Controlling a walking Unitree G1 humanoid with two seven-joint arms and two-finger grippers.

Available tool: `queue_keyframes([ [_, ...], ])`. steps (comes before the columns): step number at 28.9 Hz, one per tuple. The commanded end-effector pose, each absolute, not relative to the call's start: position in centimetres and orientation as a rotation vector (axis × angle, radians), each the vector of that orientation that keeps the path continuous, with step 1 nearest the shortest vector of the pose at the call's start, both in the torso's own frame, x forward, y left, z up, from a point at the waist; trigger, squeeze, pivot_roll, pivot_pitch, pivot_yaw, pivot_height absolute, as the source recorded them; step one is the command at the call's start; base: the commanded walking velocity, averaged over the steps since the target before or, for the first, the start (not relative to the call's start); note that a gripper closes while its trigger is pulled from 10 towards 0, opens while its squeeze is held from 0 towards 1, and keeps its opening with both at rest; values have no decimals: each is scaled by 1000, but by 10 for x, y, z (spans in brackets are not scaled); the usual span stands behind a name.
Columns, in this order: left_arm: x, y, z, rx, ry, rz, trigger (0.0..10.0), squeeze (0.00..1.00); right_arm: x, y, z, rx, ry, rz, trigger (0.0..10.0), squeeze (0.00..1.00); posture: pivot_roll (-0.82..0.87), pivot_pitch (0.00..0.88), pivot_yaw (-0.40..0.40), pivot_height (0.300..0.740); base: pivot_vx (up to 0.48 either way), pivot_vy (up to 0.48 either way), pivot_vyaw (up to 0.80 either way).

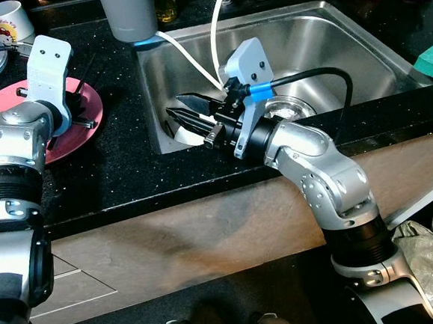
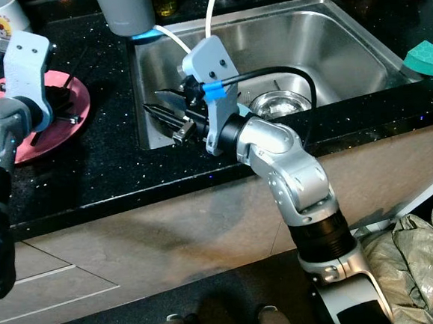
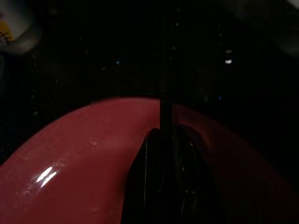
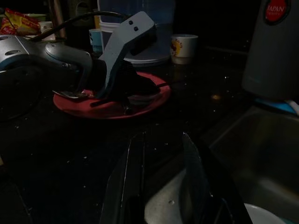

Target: Kitchen organization

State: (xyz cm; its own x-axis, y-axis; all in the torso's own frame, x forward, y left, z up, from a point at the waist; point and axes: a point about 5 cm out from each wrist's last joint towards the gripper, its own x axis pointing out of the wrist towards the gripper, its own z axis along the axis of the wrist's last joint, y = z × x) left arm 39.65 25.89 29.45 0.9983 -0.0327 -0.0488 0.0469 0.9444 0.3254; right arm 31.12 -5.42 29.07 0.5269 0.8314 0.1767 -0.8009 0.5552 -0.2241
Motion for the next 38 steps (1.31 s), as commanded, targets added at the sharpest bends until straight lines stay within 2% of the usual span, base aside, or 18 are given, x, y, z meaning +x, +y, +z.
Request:
queue_keyframes([
  [1, 396, 258, 308, 280, -27, -43, 0, 0, 310, -55, 295, -114, -282, 985, 10000, 0, 2, 205, 22, 740, 0, 0, 0],
  [3, 394, 245, 325, 193, -113, -87, 0, 0, 311, -56, 296, -107, -288, 974, 10000, 0, 0, 208, 24, 740, 0, 0, 0],
  [6, 393, 236, 332, 150, -155, -126, 0, 0, 312, -57, 297, -101, -290, 967, 10000, 0, 1, 207, 23, 740, 0, 0, 0],
  [10, 386, 189, 343, -73, -231, -391, 0, 0, 314, -59, 301, -60, -310, 935, 10000, 0, 3, 208, 25, 740, 0, 0, 0],
  [11, 386, 189, 343, -73, -231, -391, 0, 0, 314, -59, 301, -60, -310, 935, 10000, 0, 3, 208, 25, 740, 0, 0, 0],
  [12, 383, 169, 342, -199, -217, -507, 0, 0, 315, -60, 303, -39, -323, 914, 10000, 0, 3, 206, 28, 740, 0, 0, 0],
  [14, 383, 169, 342, -199, -217, -507, 0, 0, 315, -60, 303, -39, -323, 914, 10000, 0, 3, 206, 28, 740, 0, 0, 0],
  [18, 375, 148, 333, -299, -158, -655, 0, 0, 317, -61, 308, -6, -339, 881, 10000, 0, 1, 207, 32, 740, 0, 0, 0],
  [21, 368, 140, 326, -297, -139, -713, 0, 0, 320, -65, 312, 36, -345, 850, 10000, 0, 2, 208, 35, 740, 0, 0, 0],
  [22, 366, 137, 322, -303, -125, -730, 0, 0, 324, -70, 312, 63, -334, 797, 10000, 1000, 4, 209, 35, 740, 0, 0, 0],
  [25, 363, 130, 313, -321, -95, -740, 0, 0, 337, -84, 314, 145, -318, 668, 10000, 1000, 6, 206, 34, 740, 0, 0, 0],
  [33, 355, 126, 310, -337, -66, -767, 0, 0, 337, -84, 321, 241, -304, 696, 10000, 1000, 6, 204, 33, 740, 0, 0, 0],
  [34, 354, 125, 310, -339, -64, -774, 0, 0, 336, -82, 321, 256, -288, 710, 10000, 600, 9, 201, 31, 740, 0, 0, 0],
  [35, 352, 123, 310, -341, -61, -783, 0, 0, 336, -80, 320, 280, -262, 727, 10000, 384, 8, 198, 31, 740, 0, 0, 0],
  [36, 351, 122, 310, -342, -59, -784, 0, 0, 336, -80, 319, 286, -257, 728, 10000, 384, 8, 198, 31, 740, 0, 0, 0],
  [37, 350, 120, 309, -341, -54, -796, 0, 0, 335, -77, 319, 307, -243, 755, 10000, 0, 8, 195, 31, 740, 0, 0, 0],
  [38, 350, 120, 309, -341, -54, -796, 0, 0, 335, -77, 319, 307, -243, 755, 10000, 0, 8, 195, 31, 740, 0, 0, 0],
])
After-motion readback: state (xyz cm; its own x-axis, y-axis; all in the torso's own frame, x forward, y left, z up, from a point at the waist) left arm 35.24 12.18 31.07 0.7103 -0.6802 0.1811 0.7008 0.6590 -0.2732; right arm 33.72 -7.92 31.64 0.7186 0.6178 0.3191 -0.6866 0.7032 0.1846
